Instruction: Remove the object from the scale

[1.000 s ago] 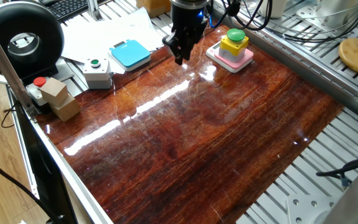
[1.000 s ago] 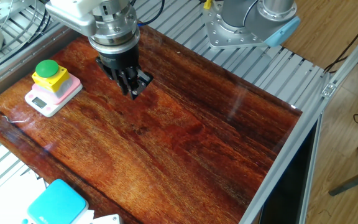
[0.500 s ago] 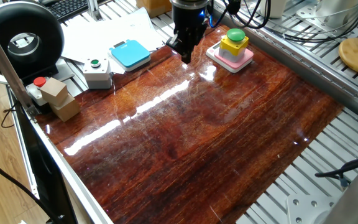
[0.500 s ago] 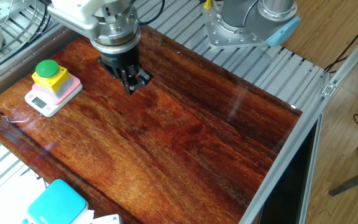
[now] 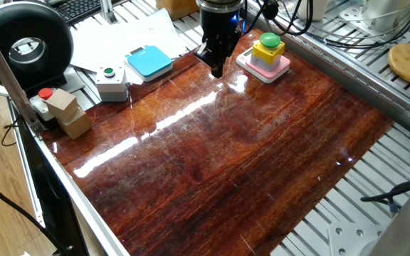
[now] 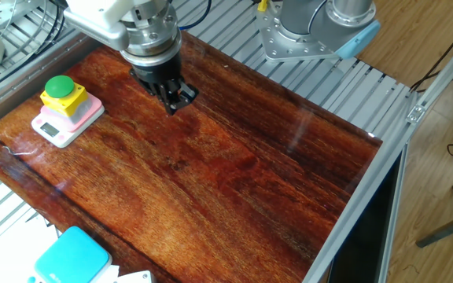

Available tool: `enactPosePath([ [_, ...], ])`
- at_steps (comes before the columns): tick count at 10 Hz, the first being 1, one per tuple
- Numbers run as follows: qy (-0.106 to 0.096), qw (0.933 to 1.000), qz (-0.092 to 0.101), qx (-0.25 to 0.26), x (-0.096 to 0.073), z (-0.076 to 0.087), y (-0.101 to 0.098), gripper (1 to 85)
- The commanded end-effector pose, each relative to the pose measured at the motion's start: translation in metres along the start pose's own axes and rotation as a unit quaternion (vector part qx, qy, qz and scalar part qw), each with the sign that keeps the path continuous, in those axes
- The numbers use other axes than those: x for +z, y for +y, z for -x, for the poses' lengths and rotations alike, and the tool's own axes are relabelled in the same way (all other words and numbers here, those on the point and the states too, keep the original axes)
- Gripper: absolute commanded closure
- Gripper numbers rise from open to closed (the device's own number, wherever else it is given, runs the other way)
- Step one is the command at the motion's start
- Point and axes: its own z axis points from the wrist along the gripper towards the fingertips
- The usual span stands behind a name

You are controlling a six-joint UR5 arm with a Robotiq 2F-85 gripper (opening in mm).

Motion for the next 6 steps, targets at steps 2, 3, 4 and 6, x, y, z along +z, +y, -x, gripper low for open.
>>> enactPosePath([
  [2, -0.002, 0.9999, 0.012, 0.001, -0.0005, -0.0002, 0.0052, 84.7],
  [3, -0.003, 0.9999, 0.013, 0.003, -0.0002, 0.0005, 0.0057, 84.7],
  [4, -0.004, 0.9999, 0.015, 0.006, -0.0002, 0.0011, 0.0069, 84.7],
  [6, -0.004, 0.9997, 0.019, 0.013, -0.0003, 0.0013, 0.0089, 84.7],
])
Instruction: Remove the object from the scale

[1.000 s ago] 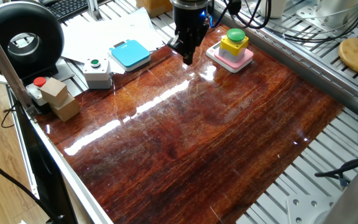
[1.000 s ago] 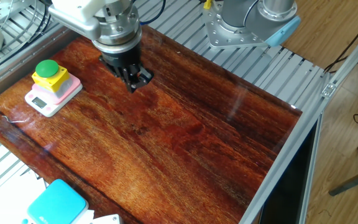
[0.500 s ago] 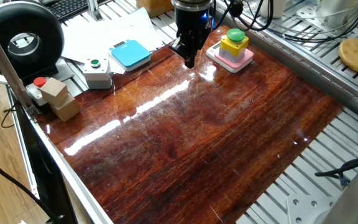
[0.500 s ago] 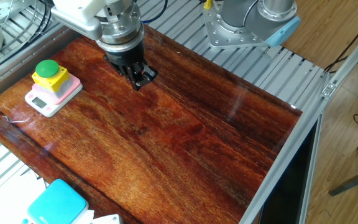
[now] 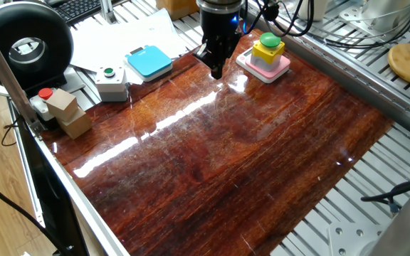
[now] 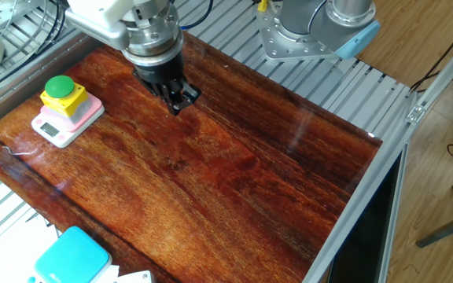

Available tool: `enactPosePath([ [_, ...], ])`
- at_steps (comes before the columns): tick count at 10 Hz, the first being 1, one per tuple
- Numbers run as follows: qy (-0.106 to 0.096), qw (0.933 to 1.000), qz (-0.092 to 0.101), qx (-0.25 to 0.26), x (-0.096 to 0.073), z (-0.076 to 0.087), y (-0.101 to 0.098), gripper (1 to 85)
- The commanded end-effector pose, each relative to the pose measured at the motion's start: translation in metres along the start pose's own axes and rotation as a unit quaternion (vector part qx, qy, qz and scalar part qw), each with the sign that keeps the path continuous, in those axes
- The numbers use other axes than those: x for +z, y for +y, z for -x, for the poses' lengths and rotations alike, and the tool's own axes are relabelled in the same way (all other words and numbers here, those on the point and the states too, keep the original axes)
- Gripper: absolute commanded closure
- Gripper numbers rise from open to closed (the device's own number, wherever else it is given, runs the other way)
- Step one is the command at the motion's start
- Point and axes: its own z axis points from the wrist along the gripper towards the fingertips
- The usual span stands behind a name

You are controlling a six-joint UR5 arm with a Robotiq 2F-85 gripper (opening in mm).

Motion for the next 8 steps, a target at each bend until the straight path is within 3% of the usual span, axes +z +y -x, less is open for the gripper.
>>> enactPosePath([
  [1, -0.002, 0.9999, 0.009, 0.008, -0.001, 0.001, 0.004, 84.7],
  [5, -0.003, 0.9998, 0.014, 0.010, -0.001, 0.001, 0.007, 83.7],
  [6, 0.005, 0.9996, 0.022, 0.017, -0.001, -0.003, 0.011, 81.3],
  [7, 0.014, 0.9994, 0.014, 0.027, -0.001, -0.007, 0.007, 80.3],
  [8, 0.004, 0.9996, -0.013, 0.024, -0.001, -0.003, -0.007, 80.3],
])
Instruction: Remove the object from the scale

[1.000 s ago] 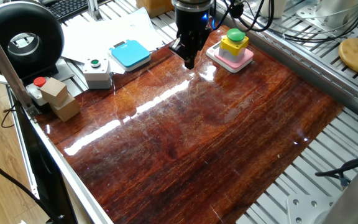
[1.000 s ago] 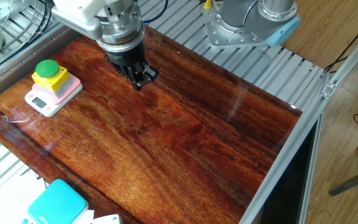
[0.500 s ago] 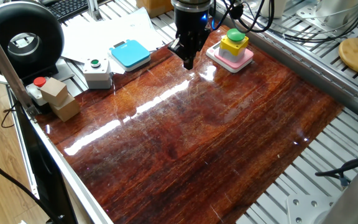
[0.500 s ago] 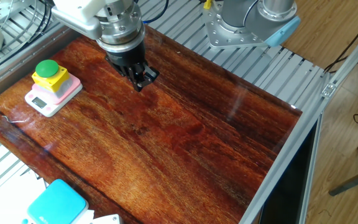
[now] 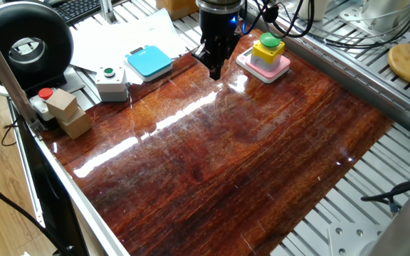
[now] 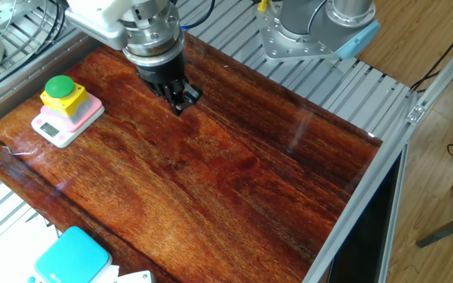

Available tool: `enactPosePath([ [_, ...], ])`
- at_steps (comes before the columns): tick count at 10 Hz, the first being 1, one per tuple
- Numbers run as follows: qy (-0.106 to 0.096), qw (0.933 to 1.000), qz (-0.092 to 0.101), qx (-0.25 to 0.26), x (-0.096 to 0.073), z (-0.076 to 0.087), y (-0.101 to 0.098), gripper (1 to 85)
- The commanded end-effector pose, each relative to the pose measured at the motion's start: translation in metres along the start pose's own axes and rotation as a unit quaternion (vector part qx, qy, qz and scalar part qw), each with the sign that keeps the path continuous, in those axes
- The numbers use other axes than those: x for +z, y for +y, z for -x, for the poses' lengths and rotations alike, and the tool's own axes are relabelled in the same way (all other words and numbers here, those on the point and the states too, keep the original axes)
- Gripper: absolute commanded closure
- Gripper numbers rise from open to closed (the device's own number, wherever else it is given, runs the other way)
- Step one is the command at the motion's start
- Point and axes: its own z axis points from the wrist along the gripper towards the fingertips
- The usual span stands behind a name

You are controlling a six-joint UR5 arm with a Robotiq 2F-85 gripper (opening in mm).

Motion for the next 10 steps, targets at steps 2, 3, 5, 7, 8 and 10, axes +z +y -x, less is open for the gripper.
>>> enactPosePath([
  [2, -0.006, 0.9994, -0.004, 0.033, -0.001, 0.003, -0.002, 80.7],
  [3, -0.011, 0.9998, -0.015, 0.011, -0.001, 0.006, -0.008, 80.3],
  [5, -0.002, 0.9961, 0.002, -0.088, -0.001, 0.001, 0.001, 64.7],
  [7, 0.003, 0.9898, -0.005, -0.143, -0.005, 0.013, -0.054, 62.0],
  [8, 0.005, 0.9840, -0.006, -0.178, -0.003, 0.016, -0.083, 56.7],
  [10, -0.001, 0.9769, -0.004, -0.214, 0.001, 0.023, -0.123, 50.3],
])
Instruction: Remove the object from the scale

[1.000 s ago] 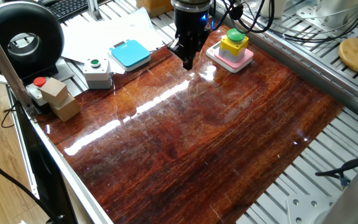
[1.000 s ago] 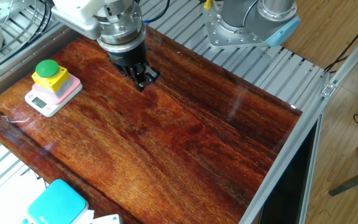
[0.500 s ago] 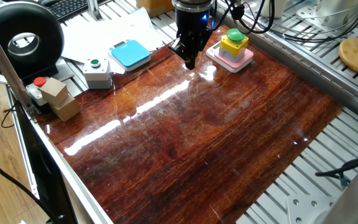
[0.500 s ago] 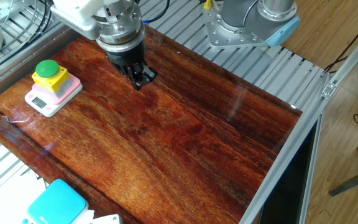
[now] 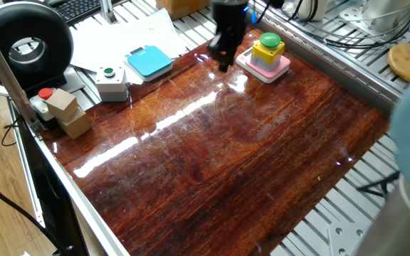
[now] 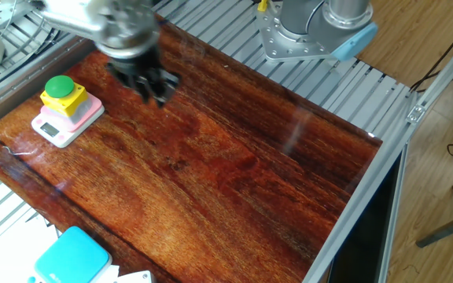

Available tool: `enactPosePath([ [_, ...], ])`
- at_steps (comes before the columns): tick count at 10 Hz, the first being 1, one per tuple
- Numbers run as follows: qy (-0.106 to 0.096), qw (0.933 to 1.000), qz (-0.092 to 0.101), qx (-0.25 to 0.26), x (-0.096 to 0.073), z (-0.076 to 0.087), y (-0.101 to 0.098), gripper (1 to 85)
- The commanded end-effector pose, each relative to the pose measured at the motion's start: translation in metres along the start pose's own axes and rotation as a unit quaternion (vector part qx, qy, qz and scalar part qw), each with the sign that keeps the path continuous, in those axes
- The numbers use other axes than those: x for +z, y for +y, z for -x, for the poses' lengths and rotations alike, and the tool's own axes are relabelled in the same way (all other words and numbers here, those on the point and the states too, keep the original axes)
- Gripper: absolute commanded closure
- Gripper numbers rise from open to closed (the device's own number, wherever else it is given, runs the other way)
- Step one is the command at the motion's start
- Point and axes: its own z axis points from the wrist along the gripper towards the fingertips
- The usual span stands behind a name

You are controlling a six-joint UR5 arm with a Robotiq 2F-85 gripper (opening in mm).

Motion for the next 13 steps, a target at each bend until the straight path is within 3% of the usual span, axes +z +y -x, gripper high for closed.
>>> enactPosePath([
  [1, -0.012, 0.9979, 0.002, -0.063, 0.009, -0.009, -0.056, 50.3],
  [3, -0.005, 0.9983, -0.004, -0.057, 0.011, -0.018, -0.061, 48.7],
  [5, -0.001, 0.9990, -0.013, -0.042, 0.013, -0.017, -0.055, 40.0],
  [6, -0.009, 0.9999, -0.009, -0.010, 0.013, -0.014, -0.053, 39.7],
  [9, 0.001, 0.9953, -0.042, 0.088, 0.012, -0.021, -0.070, 47.0],
  [12, 0.002, 0.9956, -0.047, 0.081, 0.011, -0.021, -0.073, 49.7],
  [13, 0.012, 0.9967, -0.049, 0.064, 0.008, -0.018, -0.094, 50.0],
])
